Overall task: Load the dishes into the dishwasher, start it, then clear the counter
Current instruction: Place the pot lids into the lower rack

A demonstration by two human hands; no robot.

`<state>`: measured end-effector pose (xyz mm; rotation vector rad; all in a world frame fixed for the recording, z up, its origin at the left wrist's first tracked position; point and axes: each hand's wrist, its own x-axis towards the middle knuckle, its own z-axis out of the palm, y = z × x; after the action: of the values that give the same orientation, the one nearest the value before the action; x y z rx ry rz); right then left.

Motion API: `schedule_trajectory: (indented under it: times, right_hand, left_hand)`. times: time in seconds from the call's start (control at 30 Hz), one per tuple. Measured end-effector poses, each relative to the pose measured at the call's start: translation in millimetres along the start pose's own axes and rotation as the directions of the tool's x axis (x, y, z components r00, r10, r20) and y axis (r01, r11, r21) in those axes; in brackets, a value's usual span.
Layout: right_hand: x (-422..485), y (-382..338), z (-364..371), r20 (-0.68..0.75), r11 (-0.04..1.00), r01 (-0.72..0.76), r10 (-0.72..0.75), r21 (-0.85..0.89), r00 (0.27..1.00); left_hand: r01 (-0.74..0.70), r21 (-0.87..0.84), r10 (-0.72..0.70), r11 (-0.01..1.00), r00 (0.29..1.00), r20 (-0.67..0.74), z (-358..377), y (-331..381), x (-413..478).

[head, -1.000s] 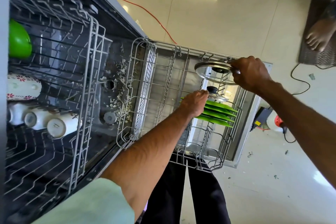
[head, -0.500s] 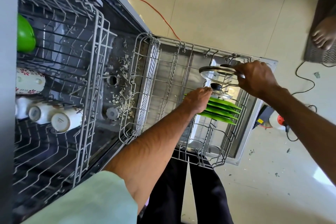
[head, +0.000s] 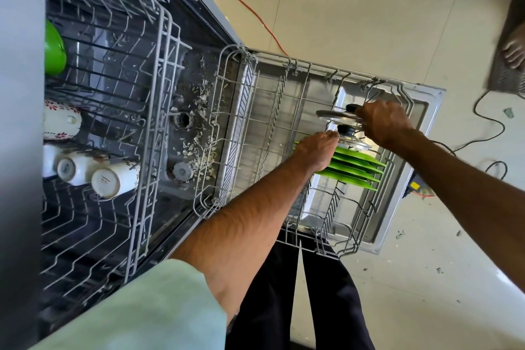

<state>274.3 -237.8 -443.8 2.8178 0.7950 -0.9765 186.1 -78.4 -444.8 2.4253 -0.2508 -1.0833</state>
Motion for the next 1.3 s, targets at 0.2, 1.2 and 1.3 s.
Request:
schedule_trajectory:
  times: [0.2, 1.2, 1.3]
  right_hand:
    - [-13, 24, 20, 0.061, 0.981, 0.039, -0.052, 0.19, 0.997]
    - [-94, -30, 86, -0.394, 0.728, -0.096, 0.472, 0.679, 0.789]
    - [-117, -51, 87, -0.396, 0.713, -0.076, 0.471, 0.697, 0.788]
  left_hand:
    - [0.025, -0.021, -0.025, 0.999, 0.999, 0.025, 1, -3, 1]
    - [-0.02, -0.129, -0.009, 0.992, 0.976, -0.219, 21, 1, -52]
    - [0.017, -0.165, -0.055, 0.986, 0.972, -0.229, 28, 4, -76]
